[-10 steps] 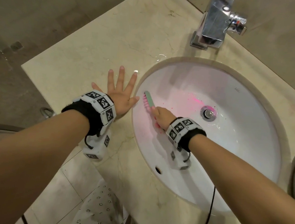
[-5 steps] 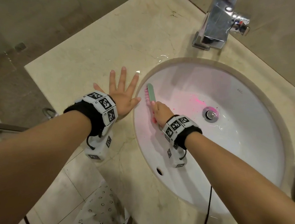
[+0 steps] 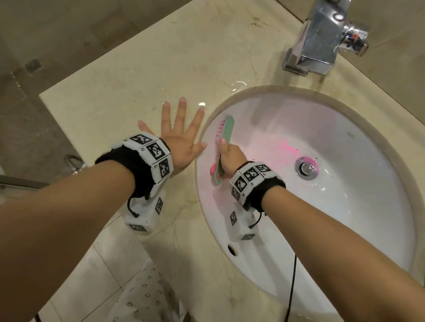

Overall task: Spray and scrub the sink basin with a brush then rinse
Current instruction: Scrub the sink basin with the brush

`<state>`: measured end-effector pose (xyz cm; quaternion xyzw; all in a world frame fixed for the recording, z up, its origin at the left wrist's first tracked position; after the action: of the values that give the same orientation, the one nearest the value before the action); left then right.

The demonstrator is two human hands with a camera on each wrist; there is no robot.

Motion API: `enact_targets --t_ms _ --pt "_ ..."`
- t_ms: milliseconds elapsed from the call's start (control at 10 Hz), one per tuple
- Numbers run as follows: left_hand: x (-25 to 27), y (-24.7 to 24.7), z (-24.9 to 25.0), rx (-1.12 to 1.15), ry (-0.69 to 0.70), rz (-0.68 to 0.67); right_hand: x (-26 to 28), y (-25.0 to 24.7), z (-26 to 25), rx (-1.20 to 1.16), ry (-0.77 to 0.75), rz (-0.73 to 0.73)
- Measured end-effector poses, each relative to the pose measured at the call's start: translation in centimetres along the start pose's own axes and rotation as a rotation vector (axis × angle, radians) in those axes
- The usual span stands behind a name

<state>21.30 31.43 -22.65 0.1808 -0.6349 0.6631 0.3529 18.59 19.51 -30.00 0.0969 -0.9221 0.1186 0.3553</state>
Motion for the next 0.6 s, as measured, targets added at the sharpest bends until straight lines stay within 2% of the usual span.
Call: enact_targets --t_ms 100,200,400,500,600 --pt "0.0 0.0 0.0 0.004 0.002 0.001 -0.4 -2.3 -0.2 0.005 0.087 0.091" --pt "-0.1 0.0 0.0 0.002 0.002 -0.001 -1.1 -3.3 -0.7 -0.188 0.126 0.121" --pt "-0.1 0.0 0.0 0.002 0.001 -0.011 0.5 -0.6 0.6 0.042 0.044 -0.063" --pt "0.0 -0.1 0.0 -0.005 0.002 -0.023 1.0 -1.8 1.3 0.149 0.101 -0.048" --pt "0.0 -0.2 0.1 0.002 0.011 -0.01 0.6 -3.8 0.7 0.06 0.186 0.085"
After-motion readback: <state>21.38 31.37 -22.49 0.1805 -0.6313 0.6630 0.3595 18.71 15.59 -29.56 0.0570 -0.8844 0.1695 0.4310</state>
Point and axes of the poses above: each hand's wrist, its own x-axis away from the middle knuckle, its own y-axis out of the palm, z = x × y, the point moved 6 cm from there along -x, towards the middle knuckle, and after that the axes turned 10 degrees about -z, right-handed, at the moved point
